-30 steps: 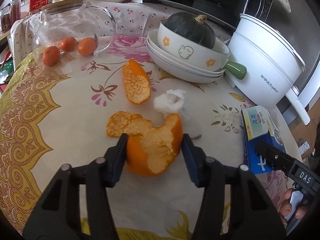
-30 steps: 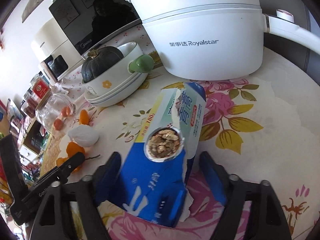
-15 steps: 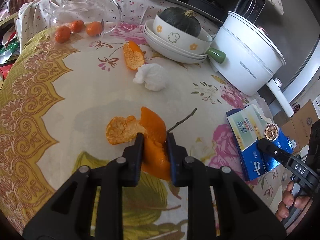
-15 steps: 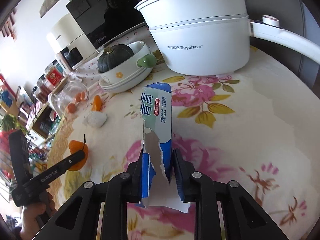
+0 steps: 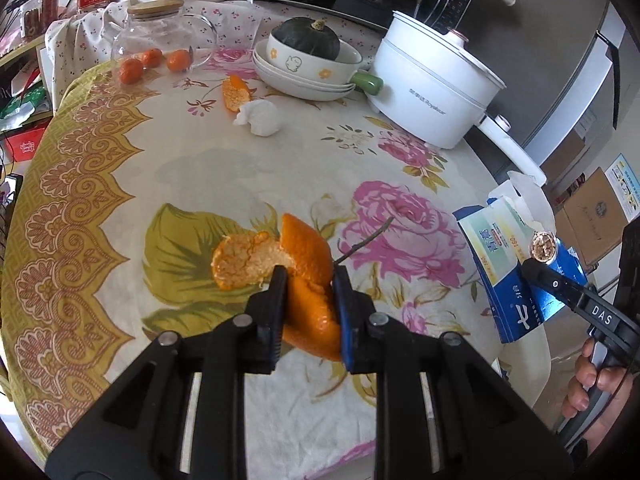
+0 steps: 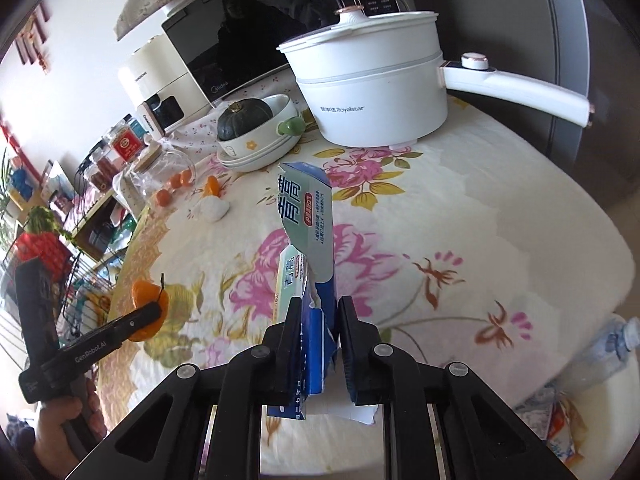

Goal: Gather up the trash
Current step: 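Carry the peel and milk carton over the white bin and open both tools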

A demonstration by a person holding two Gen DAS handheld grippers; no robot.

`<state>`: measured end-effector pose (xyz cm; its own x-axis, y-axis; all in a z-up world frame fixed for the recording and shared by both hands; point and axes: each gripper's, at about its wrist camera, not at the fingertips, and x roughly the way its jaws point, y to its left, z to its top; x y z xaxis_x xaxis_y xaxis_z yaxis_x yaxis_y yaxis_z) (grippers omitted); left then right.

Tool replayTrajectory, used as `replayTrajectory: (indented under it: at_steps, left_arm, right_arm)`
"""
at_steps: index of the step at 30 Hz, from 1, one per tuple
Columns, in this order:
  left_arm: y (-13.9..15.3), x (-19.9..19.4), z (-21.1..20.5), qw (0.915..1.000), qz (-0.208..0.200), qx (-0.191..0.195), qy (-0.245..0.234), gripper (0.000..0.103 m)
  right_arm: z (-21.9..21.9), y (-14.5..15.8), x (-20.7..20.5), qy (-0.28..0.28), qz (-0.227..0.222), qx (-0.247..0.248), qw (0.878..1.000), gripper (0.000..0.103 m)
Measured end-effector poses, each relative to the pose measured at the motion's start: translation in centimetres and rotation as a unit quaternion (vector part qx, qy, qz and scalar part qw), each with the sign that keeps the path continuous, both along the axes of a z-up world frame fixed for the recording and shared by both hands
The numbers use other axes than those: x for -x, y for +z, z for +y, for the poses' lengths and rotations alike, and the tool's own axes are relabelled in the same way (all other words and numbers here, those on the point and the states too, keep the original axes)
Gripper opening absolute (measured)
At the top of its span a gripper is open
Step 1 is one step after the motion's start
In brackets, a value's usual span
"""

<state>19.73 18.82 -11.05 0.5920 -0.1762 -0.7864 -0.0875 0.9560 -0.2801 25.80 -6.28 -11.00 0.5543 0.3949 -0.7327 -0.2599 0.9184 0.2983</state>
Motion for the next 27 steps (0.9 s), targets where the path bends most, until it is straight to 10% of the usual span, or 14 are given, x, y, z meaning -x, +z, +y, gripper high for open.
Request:
replayTrajectory:
  at_steps: [27]
  left_arm:
    - [0.8,2.8,-16.1,0.9874,-0.002,0.026,-0.156,0.024]
  right_arm:
    - [-13.9,1.8,7.4,-0.073,0.045,0.048,0.995,0.018]
